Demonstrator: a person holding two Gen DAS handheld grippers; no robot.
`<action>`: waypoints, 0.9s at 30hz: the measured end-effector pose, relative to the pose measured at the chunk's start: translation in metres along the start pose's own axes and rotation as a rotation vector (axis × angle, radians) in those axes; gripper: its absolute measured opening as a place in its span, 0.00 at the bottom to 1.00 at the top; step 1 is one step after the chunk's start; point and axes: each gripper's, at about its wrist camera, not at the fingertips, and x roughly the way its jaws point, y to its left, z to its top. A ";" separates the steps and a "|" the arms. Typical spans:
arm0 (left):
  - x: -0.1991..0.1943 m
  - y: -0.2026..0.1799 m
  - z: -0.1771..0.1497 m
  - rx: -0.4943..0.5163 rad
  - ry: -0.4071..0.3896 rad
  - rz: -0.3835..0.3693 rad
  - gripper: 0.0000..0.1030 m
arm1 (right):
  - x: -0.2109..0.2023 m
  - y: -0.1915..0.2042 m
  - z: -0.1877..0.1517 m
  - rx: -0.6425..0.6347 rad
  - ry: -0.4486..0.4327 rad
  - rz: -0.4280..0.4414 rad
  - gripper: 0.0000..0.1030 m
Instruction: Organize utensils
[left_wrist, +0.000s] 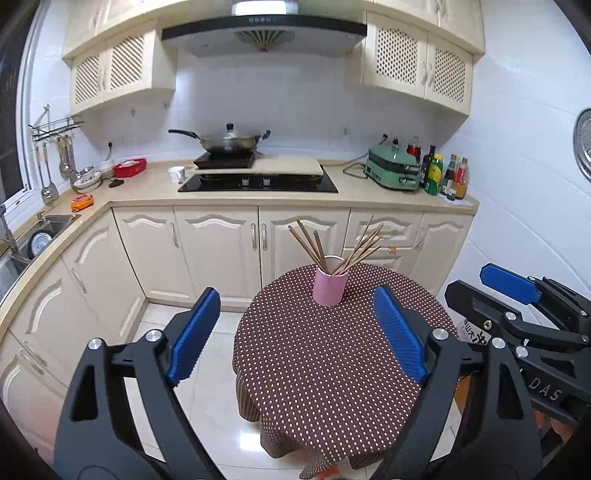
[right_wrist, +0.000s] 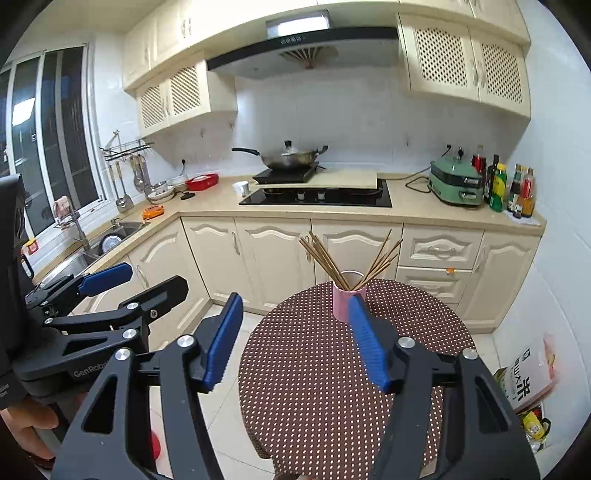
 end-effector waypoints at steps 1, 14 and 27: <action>-0.010 0.000 -0.001 0.002 -0.013 0.003 0.83 | -0.005 0.002 -0.001 -0.001 -0.006 0.000 0.59; -0.092 -0.028 -0.014 -0.008 -0.139 0.094 0.90 | -0.078 -0.001 -0.013 -0.067 -0.134 0.007 0.77; -0.151 -0.074 -0.034 -0.063 -0.200 0.180 0.91 | -0.127 -0.021 -0.023 -0.139 -0.185 0.045 0.83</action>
